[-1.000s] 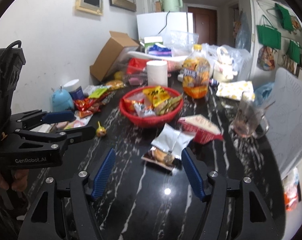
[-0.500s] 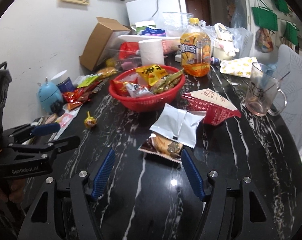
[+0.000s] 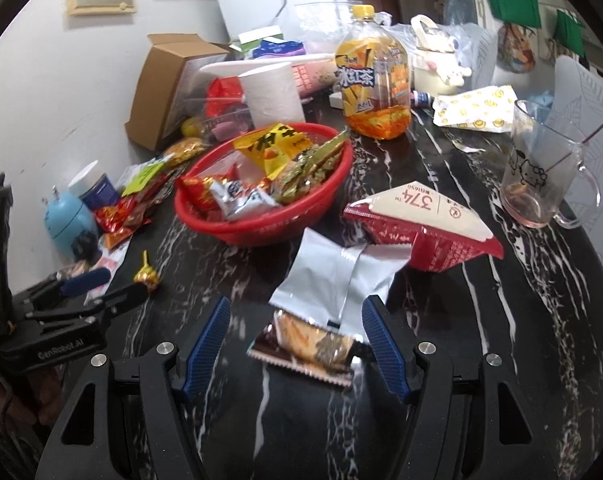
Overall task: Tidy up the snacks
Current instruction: 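Grasp the silver packet with the right gripper while the left reaches the lollipop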
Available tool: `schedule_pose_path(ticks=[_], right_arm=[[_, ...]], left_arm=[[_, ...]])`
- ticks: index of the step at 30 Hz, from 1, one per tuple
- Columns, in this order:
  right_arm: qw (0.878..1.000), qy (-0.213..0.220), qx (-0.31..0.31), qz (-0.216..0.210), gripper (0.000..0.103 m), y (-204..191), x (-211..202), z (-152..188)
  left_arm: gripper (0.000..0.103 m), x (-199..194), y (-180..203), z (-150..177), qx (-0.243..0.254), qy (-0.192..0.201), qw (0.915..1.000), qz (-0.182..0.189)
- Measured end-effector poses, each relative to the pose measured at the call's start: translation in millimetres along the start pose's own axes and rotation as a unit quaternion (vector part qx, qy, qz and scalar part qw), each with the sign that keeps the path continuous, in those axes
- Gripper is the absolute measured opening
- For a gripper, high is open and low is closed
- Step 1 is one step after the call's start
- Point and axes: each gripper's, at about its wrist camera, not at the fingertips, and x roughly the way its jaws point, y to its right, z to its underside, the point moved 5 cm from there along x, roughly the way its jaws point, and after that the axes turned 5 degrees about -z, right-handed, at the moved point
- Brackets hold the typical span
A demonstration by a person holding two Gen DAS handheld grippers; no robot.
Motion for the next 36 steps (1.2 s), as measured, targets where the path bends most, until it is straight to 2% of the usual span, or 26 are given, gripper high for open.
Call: schedule_pose_path(ticks=[7,9,10,11,16,19,20,23,27,36], right_arm=[[1.0,0.003,0.02,0.015,0.076,8.7,10.6,-10.4],[1.0,0.0,0.025,0.019,0.076,11.6,13.9,-12.4],[0.999,-0.001,0.027,0.02,0.076,12.5,15.2,-12.9],[0.999,-0.002,0.03,0.021,0.076,13.6,17.0,-13.3],[0.999,-0.011,0.042,0.023,0.076,18.3,22.7,-14.4],[0.998,-0.014,0.047,0.036,0.076,22.3,25.6,-14.9],[0.998,-0.016,0.046,0.04,0.076,23.1,26.3,-15.1],[0.998,-0.017,0.024,0.056,0.065,21.1,26.9,-13.8],[0.999,-0.017,0.015,0.04,0.055,16.5,24.4,-12.0],[1.0,-0.013,0.01,0.024,0.054,13.0,6.6,-0.9]], left_arm=[[0.072,17.5,-5.2,-1.3,-0.016,-0.012,0.9998,-0.006],[0.062,19.4,-6.9,-2.1,-0.017,-0.01,0.9998,-0.007],[0.046,19.8,-7.2,-2.0,-0.017,-0.01,0.9998,-0.007],[0.036,20.6,-7.1,-1.9,-0.017,-0.011,0.9998,-0.005],[0.035,26.5,-6.7,0.0,-0.019,-0.022,0.9996,0.003],[0.026,28.8,-8.7,-0.4,-0.024,-0.025,0.9993,0.009],[0.026,28.7,-8.6,-0.6,-0.024,-0.025,0.9993,0.011],[0.025,28.1,-6.2,0.3,-0.017,-0.025,0.9994,0.018],[0.025,24.1,-0.4,3.6,-0.018,-0.03,0.9987,0.037],[0.025,8.0,14.8,11.9,0.0,-0.026,0.9985,0.048]])
